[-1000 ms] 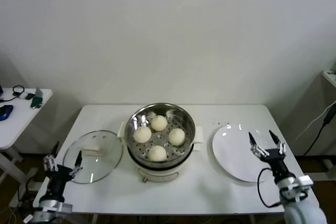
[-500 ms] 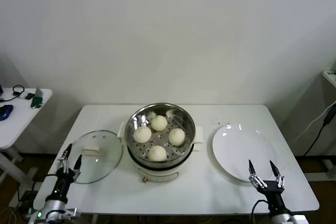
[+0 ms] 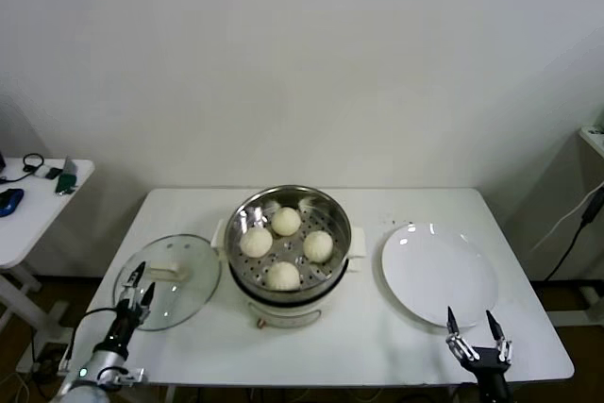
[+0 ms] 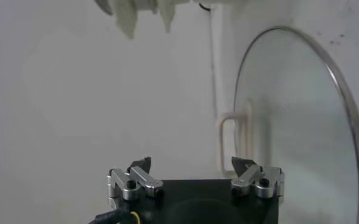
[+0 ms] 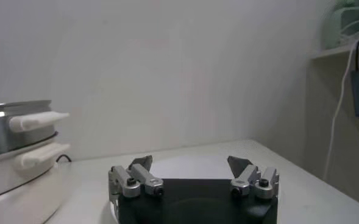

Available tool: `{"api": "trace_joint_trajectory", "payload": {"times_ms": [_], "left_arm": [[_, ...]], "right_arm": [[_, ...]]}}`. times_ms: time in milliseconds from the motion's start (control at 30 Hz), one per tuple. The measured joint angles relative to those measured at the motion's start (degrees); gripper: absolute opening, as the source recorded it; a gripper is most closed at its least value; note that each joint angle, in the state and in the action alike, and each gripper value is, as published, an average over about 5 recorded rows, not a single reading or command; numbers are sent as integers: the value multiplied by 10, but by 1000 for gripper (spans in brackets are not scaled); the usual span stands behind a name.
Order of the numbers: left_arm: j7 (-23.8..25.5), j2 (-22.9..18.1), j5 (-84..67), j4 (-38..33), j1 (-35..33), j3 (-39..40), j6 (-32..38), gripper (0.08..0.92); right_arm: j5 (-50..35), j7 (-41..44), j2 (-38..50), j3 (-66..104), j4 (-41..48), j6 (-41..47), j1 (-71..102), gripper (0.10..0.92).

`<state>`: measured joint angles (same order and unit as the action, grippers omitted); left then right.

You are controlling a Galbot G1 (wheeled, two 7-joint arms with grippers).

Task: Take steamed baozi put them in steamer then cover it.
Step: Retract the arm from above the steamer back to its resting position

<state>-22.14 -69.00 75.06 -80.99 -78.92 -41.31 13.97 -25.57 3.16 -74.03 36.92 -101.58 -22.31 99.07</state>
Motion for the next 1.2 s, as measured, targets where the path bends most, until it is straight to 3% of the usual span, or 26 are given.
{"api": "trace_joint_trajectory", "payload": {"times_ms": [1000, 1200], "left_arm": [[44, -2, 0, 58, 85, 41, -31, 817], [55, -3, -4, 60, 90, 45, -45, 679]], "right_arm": [[15, 2, -13, 1, 7, -35, 24, 823], [19, 2, -15, 1, 9, -37, 24, 823]]}}
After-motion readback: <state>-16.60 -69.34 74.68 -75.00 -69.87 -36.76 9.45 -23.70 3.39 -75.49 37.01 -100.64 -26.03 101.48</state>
